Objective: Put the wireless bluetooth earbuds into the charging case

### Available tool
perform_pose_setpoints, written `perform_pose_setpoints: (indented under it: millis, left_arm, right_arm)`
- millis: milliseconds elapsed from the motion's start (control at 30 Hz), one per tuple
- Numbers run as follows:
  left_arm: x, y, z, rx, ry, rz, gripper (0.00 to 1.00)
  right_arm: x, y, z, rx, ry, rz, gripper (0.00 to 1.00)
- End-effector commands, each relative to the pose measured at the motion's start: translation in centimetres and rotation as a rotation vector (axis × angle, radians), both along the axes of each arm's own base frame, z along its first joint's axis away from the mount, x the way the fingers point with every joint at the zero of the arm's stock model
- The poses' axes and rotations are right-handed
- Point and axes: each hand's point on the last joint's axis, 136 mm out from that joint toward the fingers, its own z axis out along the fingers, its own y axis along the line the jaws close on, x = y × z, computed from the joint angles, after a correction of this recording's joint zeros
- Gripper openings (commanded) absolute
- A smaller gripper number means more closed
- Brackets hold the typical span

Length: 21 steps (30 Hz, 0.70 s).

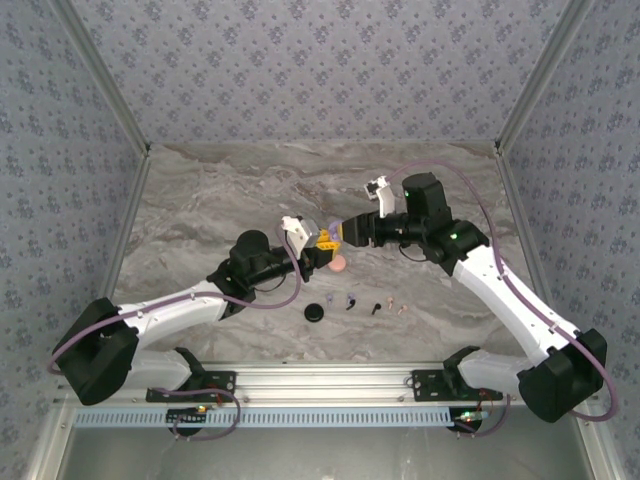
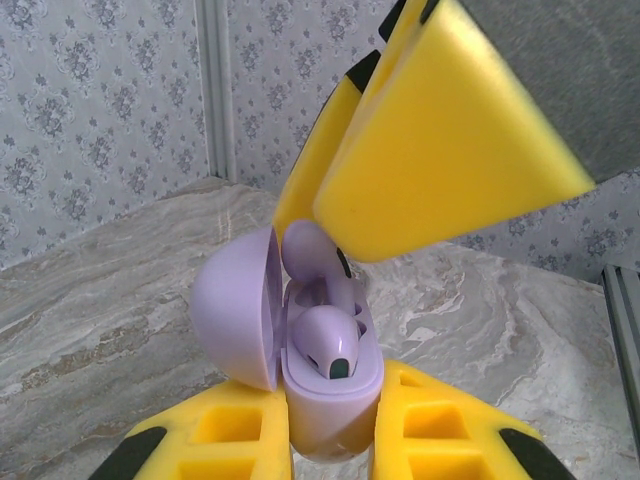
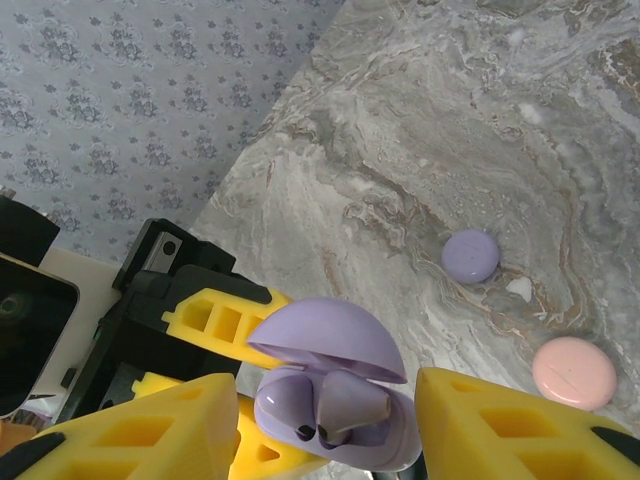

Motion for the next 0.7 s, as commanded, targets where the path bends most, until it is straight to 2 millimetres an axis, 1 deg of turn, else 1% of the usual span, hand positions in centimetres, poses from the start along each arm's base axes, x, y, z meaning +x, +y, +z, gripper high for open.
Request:
perform_pose_setpoints:
  millis: [0, 233, 433, 667]
  left_arm:
    - [-0.05, 0.00, 2.18, -0.040, -0.043, 0.005, 0.00]
    - [0.10, 0.06, 2.20, -0.041, -0.043, 0.013, 0.00]
    - [0.24, 0.08, 1.99, -0.037, -0.037, 0.020, 0.00]
    - [0.19, 0.06, 1.94, -0.035, -0.036, 0.017, 0.00]
  right_arm:
    - [-0.27, 0.10, 1.08, -0.004, -0.033, 0.014, 0.52]
    - [-0.44, -0.09, 0.46, -0.024, -0.019, 0.007, 0.50]
    - [-0.72, -0.22, 0.34, -0.027, -0.023, 0.006, 0.49]
    - [-0.77, -0.19, 0.82, -0.017, -0.053, 0.008, 0.49]
